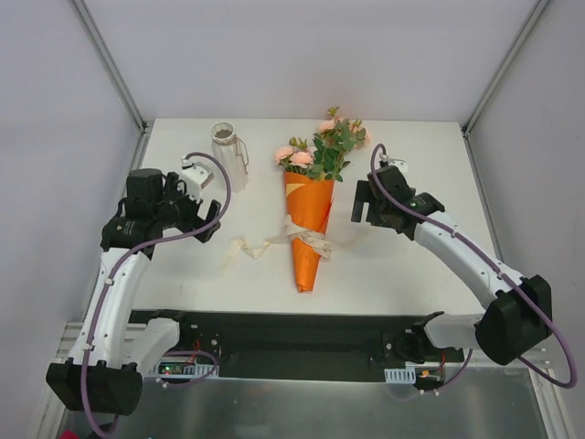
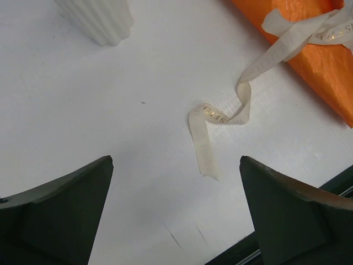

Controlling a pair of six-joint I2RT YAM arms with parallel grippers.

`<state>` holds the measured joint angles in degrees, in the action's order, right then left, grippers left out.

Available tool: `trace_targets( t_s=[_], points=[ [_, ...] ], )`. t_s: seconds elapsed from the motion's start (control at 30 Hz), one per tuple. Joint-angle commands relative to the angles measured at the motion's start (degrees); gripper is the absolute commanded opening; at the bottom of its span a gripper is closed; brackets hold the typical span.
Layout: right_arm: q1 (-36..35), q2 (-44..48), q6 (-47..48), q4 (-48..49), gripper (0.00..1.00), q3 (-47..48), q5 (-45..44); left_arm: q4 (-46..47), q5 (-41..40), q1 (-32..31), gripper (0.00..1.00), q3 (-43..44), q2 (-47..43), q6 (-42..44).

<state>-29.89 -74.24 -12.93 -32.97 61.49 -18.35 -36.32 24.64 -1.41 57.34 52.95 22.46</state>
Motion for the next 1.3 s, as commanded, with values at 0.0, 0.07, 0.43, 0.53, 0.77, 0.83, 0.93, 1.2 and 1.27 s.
trace_targets(
  t_s=[0.0, 0.07, 0.43, 0.53, 0.77, 0.83, 0.93, 1.2, 1.27],
  points=[
    [-0.52, -0.03, -5.08, -1.48, 0.96, -2.95, -3.01, 0.28, -3.11, -5.09, 0.99, 0.05, 0.39, 1.10],
    [-1.40, 0.49, -7.18, -0.52, 0.96, -4.45, -3.53, 0.81, -5.64, -8.77, 0.99, 0.05, 1.45, 0.57],
    [-4.12, 2.60, -17.03, 3.61, 0.95, -12.53, -5.21, 1.16, -13.48, -25.65, 0.99, 5.41, 17.35, -1.80],
    [-4.04, 6.11, -19.05, 7.04, 0.95, -16.05, -4.07, 0.54, -14.62, -28.99, 0.99, 6.64, 21.31, -1.45],
    [-4.12, 6.21, -22.66, 8.54, 0.94, -18.34, -2.57, 3.87, -15.85, -34.80, 0.99, 6.39, 31.32, -0.93],
    [-4.12, 6.64, -23.37, 8.97, 0.94, -18.95, -2.31, 8.34, -16.99, -34.98, 0.99, 5.15, 32.91, 0.73],
    [-4.21, 8.75, -24.07, 10.29, 0.94, -20.53, -1.52, 12.74, -17.79, -34.98, 0.99, 4.36, 36.78, 2.23],
    [-4.12, 11.31, -27.93, 11.96, 0.95, -22.65, 1.73, 19.70, -13.04, -35.50, 0.99, 3.48, 41.80, 4.43],
    [-4.21, 10.61, -29.51, 12.93, 0.95, -22.82, 4.10, 22.67, -13.66, -35.85, 0.96, 1.55, 42.06, 5.31]
  ],
)
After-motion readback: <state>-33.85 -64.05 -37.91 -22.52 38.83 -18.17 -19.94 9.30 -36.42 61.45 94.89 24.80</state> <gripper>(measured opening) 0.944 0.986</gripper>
